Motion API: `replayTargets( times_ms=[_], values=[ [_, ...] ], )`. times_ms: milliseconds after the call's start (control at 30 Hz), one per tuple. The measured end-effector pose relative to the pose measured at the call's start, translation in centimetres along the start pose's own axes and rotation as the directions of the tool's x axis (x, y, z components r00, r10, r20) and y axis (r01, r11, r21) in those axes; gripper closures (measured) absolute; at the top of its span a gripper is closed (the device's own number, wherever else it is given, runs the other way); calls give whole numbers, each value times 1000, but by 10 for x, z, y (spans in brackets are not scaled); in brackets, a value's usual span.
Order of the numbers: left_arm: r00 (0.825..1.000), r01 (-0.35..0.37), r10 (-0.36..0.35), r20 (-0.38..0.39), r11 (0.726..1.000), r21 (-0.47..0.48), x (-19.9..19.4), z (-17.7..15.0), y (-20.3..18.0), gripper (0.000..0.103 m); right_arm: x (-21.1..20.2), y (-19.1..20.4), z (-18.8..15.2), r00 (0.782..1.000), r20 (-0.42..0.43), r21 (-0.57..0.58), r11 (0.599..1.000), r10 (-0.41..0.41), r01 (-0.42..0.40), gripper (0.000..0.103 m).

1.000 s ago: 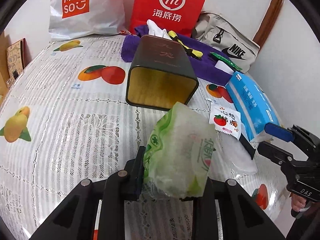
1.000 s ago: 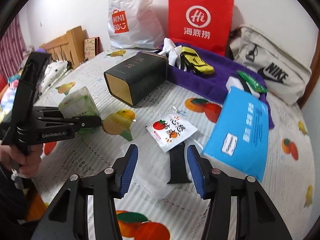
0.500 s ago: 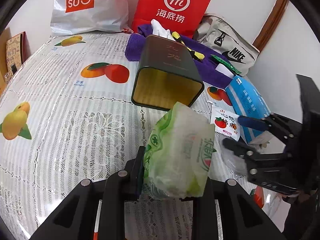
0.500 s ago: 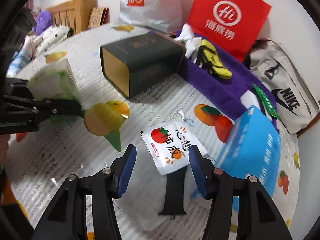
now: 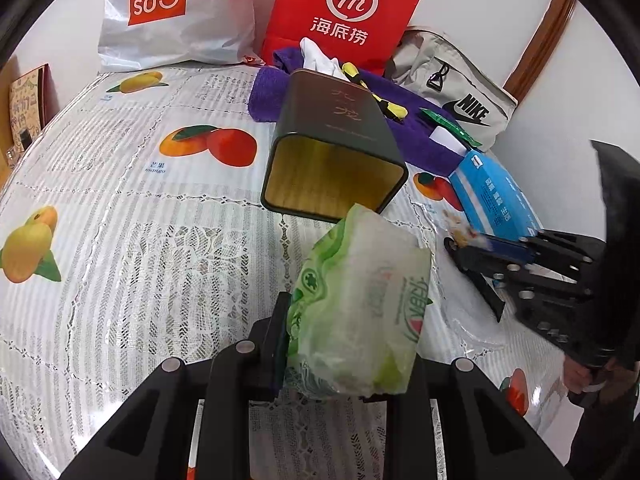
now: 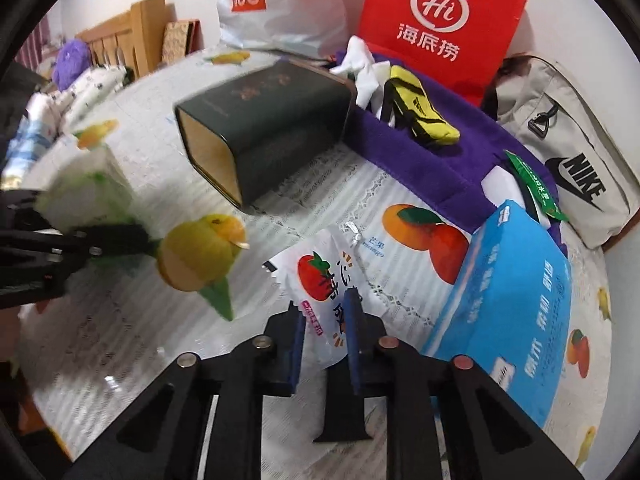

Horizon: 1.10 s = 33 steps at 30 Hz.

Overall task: Organize soft objects
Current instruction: 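Lift the wet-wipe pack with the left gripper while the right lifts the white snack packet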

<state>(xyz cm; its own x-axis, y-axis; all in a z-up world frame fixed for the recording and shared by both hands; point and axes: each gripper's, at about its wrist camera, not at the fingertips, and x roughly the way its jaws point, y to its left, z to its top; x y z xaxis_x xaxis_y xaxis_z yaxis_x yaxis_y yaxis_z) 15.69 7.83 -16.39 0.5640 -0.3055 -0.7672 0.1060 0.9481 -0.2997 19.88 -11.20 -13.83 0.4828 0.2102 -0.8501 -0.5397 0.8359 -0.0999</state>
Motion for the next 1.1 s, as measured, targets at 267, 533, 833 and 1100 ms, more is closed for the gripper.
replayTargets(
  times_ms=[267,533,833,1100],
  values=[
    [1000,-20,20,-8,1000,5,-3,-3,-6,79,-32,-11,-23,991,44,143,981,128,-133,97],
    [999,-32,33,-20,999,12,-10,-13,-16,80,-53,-25,-58,991,55,242,961,125,-135,99],
    [1000,-6,7,-30,1000,7,-11,-18,-26,80,-76,-55,-97,996,57,339,937,61,-77,99],
    [1000,-11,11,-16,1000,-5,-5,-18,-31,80,-59,-64,-115,995,71,379,921,68,-90,98]
  ],
)
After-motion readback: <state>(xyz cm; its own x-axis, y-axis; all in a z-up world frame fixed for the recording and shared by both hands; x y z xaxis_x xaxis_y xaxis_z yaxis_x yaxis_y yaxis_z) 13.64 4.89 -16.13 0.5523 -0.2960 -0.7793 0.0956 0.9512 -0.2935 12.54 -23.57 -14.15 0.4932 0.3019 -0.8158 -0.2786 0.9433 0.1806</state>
